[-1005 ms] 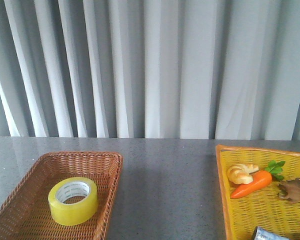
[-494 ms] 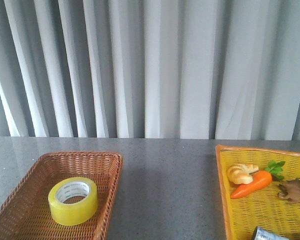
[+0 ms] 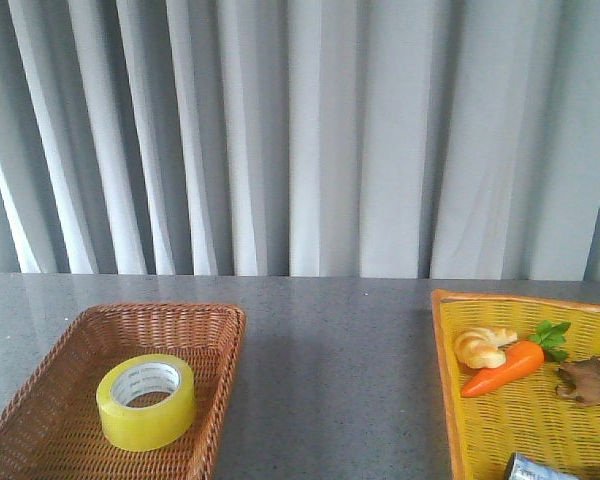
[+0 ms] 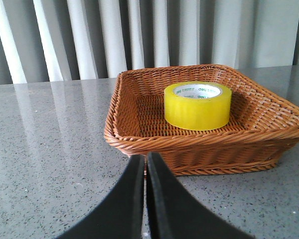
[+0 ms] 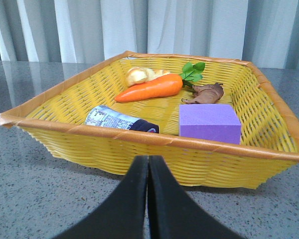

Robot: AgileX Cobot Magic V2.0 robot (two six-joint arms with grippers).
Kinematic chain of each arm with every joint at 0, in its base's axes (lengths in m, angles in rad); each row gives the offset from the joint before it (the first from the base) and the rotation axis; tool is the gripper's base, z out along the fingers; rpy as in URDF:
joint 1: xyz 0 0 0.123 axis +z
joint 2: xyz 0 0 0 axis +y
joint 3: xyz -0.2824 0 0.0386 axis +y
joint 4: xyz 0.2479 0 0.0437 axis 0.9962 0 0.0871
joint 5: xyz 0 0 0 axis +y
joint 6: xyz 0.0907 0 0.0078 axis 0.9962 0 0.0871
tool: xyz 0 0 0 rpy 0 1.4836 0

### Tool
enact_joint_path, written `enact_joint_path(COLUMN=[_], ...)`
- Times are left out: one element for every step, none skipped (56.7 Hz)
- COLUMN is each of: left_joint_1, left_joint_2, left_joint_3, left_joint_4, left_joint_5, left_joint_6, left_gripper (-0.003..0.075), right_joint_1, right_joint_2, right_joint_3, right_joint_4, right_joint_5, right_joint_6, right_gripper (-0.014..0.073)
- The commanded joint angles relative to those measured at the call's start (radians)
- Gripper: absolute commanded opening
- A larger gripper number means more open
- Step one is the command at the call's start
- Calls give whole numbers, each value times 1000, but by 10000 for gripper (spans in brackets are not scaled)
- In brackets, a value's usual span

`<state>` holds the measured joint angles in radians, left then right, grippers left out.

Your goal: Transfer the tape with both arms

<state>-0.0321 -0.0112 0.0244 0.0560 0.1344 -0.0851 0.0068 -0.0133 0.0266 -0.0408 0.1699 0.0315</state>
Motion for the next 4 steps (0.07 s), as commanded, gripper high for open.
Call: enact_joint_path(left_joint_1=[1, 1, 1, 1], left_joint_2=[-16, -16, -16, -16], left_joint_3=[-7, -7, -7, -7], left_joint_4=[-9, -9, -9, -9], left_joint_5=[-68, -68, -68, -68], left_joint_6=[-8, -8, -8, -8], left_gripper=[-5, -5, -5, -5], right_joint_1=[-1, -1, -1, -1], right_joint_2=[-8, -8, -8, -8], right_joint_3=[5, 5, 5, 5], right_joint_4=[0, 0, 0, 0], right_joint_5=[-70, -70, -70, -70], right_joint_6=[-12, -12, -12, -12], right_gripper=[-7, -7, -7, -7])
